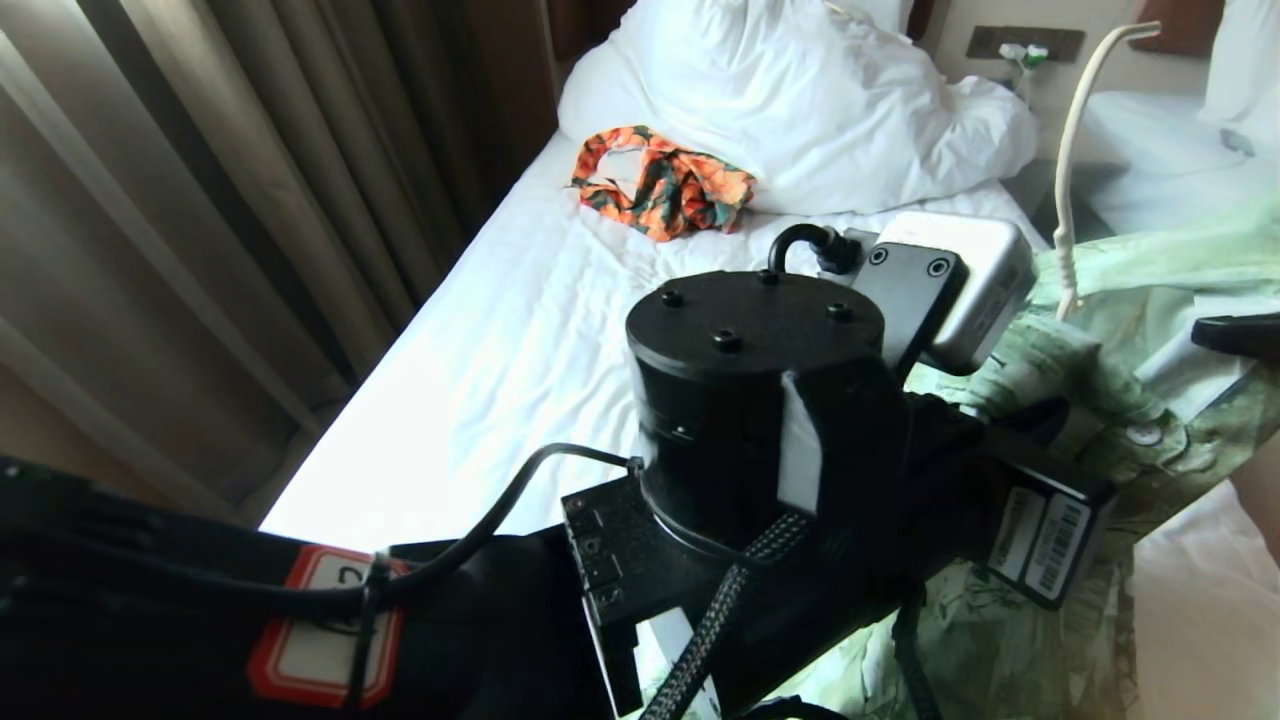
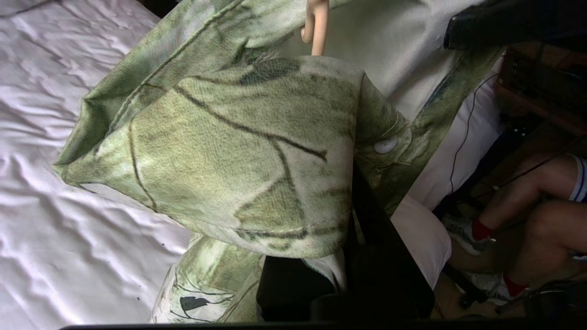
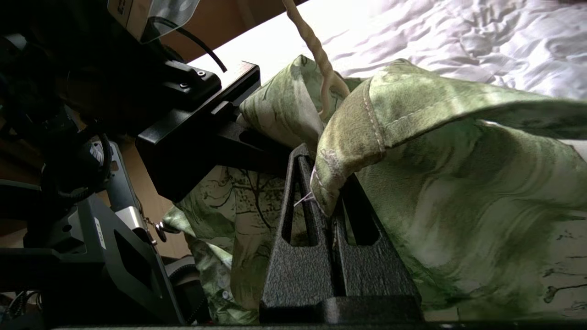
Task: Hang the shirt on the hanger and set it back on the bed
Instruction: Hook the other side of the shirt onto the hanger
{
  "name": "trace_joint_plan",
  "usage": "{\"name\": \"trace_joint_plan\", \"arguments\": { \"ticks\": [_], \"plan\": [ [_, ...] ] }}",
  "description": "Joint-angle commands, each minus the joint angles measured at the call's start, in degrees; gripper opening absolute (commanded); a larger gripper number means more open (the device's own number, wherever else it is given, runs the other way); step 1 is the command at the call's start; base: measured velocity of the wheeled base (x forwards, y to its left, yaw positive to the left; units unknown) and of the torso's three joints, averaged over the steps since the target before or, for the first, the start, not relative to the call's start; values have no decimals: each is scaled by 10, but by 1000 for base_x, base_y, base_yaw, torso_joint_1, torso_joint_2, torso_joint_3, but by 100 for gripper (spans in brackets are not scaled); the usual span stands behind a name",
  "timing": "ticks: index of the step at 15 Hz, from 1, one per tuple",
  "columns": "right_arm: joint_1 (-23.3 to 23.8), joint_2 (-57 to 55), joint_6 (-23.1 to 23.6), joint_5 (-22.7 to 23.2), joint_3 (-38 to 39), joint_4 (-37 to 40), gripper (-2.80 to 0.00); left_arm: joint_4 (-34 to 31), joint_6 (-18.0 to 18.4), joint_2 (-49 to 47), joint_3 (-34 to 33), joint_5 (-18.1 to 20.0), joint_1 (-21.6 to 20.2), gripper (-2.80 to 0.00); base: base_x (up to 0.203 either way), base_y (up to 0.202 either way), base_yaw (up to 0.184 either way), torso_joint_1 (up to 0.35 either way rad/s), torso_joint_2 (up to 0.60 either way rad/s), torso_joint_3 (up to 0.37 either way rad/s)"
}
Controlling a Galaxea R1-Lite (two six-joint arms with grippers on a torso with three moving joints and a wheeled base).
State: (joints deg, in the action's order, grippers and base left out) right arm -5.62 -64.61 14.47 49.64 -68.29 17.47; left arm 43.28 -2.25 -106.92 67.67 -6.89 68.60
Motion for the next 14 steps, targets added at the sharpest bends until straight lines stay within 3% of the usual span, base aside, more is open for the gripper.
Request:
{"name": "trace_joint_plan", "arguments": {
  "ticks": [1, 5, 6, 14],
  "plan": [
    [0, 8, 1, 3, 1, 1, -280, 2, 0, 14, -1, -1, 6, -280, 0, 0, 0, 0, 0, 0],
    [-1, 5, 2, 2, 0, -1, -280, 3, 1, 22, -2, -2, 18, -280, 0, 0, 0, 0, 0, 0],
    [-1, 6, 2, 2, 0, 0, 0, 4, 1, 23, -2, -2, 19, -280, 0, 0, 0, 0, 0, 0],
    [3, 14, 0, -2, -33, 36, 0, 6, 1, 23, -7, -3, 22, -280, 0, 0, 0, 0, 0, 0]
  ]
}}
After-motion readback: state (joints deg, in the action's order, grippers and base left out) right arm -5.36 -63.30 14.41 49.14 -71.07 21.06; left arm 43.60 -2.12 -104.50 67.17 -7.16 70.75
